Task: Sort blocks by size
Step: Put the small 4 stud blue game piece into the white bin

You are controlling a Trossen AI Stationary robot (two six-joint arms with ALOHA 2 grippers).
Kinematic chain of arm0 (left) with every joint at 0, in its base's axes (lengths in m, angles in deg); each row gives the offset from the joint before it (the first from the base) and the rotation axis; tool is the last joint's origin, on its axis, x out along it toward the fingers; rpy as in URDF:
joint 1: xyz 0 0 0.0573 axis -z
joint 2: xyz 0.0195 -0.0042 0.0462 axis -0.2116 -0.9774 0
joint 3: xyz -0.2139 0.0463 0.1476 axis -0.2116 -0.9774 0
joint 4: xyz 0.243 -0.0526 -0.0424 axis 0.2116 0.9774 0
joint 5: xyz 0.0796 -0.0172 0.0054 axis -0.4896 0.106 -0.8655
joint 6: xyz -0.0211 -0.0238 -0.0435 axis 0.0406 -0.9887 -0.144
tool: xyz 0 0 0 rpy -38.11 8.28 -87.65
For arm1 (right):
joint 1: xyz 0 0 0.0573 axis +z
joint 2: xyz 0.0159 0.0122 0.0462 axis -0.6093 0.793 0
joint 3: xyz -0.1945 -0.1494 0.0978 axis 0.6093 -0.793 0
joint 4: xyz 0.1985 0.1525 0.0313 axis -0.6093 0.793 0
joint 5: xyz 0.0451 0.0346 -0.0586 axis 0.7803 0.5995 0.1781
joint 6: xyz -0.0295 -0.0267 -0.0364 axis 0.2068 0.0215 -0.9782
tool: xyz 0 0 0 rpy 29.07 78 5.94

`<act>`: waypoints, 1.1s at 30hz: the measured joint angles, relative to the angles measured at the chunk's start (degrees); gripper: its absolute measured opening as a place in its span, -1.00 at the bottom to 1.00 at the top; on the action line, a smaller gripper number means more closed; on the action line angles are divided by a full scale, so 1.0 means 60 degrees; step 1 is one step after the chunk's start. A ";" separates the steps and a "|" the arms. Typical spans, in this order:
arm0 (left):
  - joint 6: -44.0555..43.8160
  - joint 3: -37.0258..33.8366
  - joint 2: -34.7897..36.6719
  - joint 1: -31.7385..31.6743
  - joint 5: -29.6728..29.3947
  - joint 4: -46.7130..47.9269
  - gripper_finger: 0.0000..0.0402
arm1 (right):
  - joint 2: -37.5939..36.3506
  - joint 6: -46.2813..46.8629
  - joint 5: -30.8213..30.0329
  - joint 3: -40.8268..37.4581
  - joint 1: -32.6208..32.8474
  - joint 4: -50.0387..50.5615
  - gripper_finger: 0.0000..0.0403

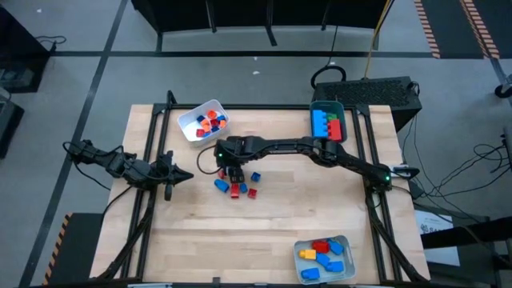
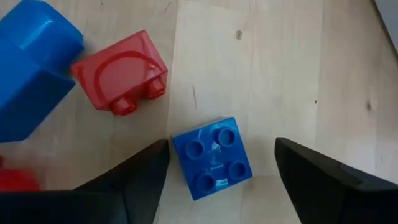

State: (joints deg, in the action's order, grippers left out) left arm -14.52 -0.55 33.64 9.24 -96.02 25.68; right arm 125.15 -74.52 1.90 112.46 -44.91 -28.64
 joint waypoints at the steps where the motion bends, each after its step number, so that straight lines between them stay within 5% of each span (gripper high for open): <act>1: 0.0000 0.0000 -0.0001 0.0001 0.0001 0.0001 -0.99 | 0.0001 0.0000 0.0001 0.0000 0.0000 0.0019 0.38; 5: 0.0007 0.0000 -0.0001 0.0003 -0.0003 -0.0007 -0.99 | 0.0012 0.0097 -0.0023 0.0000 0.0011 0.0122 0.14; 10: 0.0007 0.0000 -0.0001 0.0001 -0.0003 -0.0007 -0.99 | 0.0020 0.0486 0.0047 0.0000 0.0016 0.0222 -0.46; 20: 0.0004 0.0000 -0.0001 0.0003 -0.0003 -0.0010 -0.99 | -0.0017 0.1104 -0.0682 0.0004 -0.0022 -0.1355 -0.47; 23: 0.0005 0.0000 -0.0001 0.0003 -0.0003 -0.0014 -0.99 | -0.0164 0.1115 -0.1527 0.0004 -0.0045 -0.2190 -0.47; 33: 0.0022 0.0000 -0.0001 0.0002 -0.0003 -0.0007 -0.99 | -0.0210 0.2305 -0.2064 0.0029 -0.0699 -0.6122 -0.47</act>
State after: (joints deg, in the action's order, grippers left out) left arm -14.39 -0.55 33.63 9.26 -96.03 25.63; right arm 123.89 -60.69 -10.49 112.64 -49.10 -65.38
